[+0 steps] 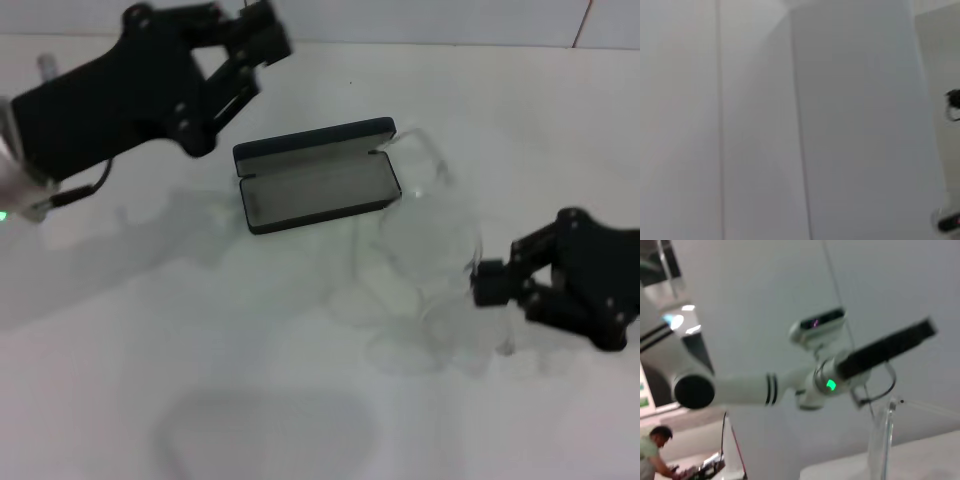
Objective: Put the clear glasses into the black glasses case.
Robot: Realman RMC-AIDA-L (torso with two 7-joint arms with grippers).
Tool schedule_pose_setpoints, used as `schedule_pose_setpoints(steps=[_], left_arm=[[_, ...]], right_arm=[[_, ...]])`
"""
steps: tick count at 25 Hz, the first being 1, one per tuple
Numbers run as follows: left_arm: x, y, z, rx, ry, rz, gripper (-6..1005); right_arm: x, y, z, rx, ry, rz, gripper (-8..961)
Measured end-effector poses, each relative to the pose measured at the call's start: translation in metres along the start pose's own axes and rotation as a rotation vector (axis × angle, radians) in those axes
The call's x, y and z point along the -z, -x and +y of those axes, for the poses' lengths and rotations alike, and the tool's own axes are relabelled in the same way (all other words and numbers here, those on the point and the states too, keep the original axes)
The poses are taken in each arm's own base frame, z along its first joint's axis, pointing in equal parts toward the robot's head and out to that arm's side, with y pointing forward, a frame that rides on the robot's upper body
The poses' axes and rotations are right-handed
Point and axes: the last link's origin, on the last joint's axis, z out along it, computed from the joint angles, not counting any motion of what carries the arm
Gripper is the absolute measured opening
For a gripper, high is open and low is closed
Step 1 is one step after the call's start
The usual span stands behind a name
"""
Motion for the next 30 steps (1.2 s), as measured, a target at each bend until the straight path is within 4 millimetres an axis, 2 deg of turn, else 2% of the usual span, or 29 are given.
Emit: schedule_pose_setpoints(steps=[6, 12, 18, 22, 30], left_arm=[[-0.036, -0.007, -0.002, 0.048, 0.127, -0.016, 146], [-0.057, 0.006, 0.013, 0.106, 0.256, -0.111, 146], [-0.058, 0.013, 0.021, 0.131, 0.279, -0.129, 146], [-0.058, 0.014, 0.022, 0.133, 0.281, -0.13, 146], [-0.057, 0.007, 0.017, 0.106, 0.255, -0.084, 146]], right_arm=[[-0.006, -0.01, 0.003, 0.052, 0.016, 0.003, 53], [-0.006, -0.007, 0.005, 0.076, 0.012, -0.038, 54], [-0.002, -0.002, 0.015, 0.171, 0.042, -0.116, 53], [-0.005, -0.002, 0.016, 0.173, 0.057, -0.111, 53], [-0.009, -0.003, 0.016, 0.169, 0.081, -0.091, 54]])
